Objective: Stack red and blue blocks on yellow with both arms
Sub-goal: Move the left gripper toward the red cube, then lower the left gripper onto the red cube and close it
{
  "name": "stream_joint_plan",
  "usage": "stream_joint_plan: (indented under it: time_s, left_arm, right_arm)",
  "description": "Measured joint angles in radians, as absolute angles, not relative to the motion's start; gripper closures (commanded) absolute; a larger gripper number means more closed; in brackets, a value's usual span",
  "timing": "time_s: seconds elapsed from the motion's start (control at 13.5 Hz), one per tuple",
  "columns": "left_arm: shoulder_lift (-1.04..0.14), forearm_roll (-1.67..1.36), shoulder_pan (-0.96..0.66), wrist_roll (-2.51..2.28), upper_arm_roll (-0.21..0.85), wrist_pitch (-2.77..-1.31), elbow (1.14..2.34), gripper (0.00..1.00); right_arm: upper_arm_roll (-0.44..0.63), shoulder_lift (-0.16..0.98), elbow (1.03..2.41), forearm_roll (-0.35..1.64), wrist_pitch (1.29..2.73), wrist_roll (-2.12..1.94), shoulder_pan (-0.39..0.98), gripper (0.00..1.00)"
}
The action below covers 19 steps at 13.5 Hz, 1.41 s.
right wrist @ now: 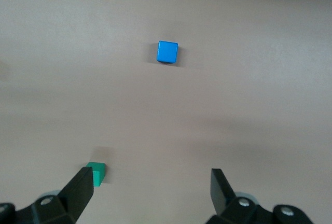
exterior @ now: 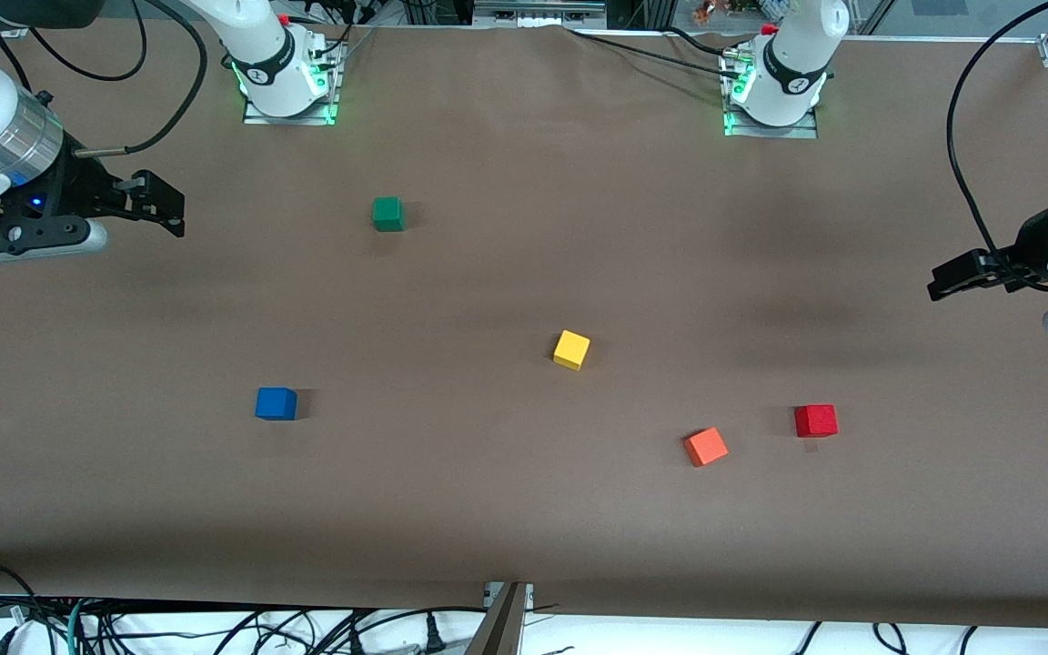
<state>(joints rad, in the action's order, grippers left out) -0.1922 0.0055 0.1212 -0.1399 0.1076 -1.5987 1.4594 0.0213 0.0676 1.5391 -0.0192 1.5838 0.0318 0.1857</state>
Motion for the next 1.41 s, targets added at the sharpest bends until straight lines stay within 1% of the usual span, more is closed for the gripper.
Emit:
stream_joint_plan:
  time_s: [0.37, 0.59, 0.81, 1.11, 1.41]
  left_arm:
    - [-0.203, 0.006, 0.124, -0.140, 0.107, -1.599, 1.451, 0.00]
    - [-0.258, 0.005, 0.124, -0.140, 0.107, -1.621, 1.446, 0.00]
    - [-0.384, 0.006, 0.124, -0.140, 0.107, -1.775, 1.445, 0.00]
    - [-0.544, 0.009, 0.124, -0.139, 0.107, -1.944, 1.444, 0.00]
    - [-0.629, 0.022, 0.117, -0.138, 0.108, -2.031, 1.442, 0.00]
  right_arm:
    - [0.021, 0.068, 1.539, -0.019, 1.584, 0.032, 0.186, 0.00]
    - [0.021, 0.068, 1.539, -0.019, 1.584, 0.032, 0.186, 0.00]
    - [0.022, 0.068, 1.537, -0.019, 1.584, 0.032, 0.186, 0.00]
    - [0.022, 0.068, 1.536, -0.019, 1.584, 0.032, 0.185, 0.00]
    - [0.022, 0.068, 1.536, -0.020, 1.584, 0.032, 0.185, 0.00]
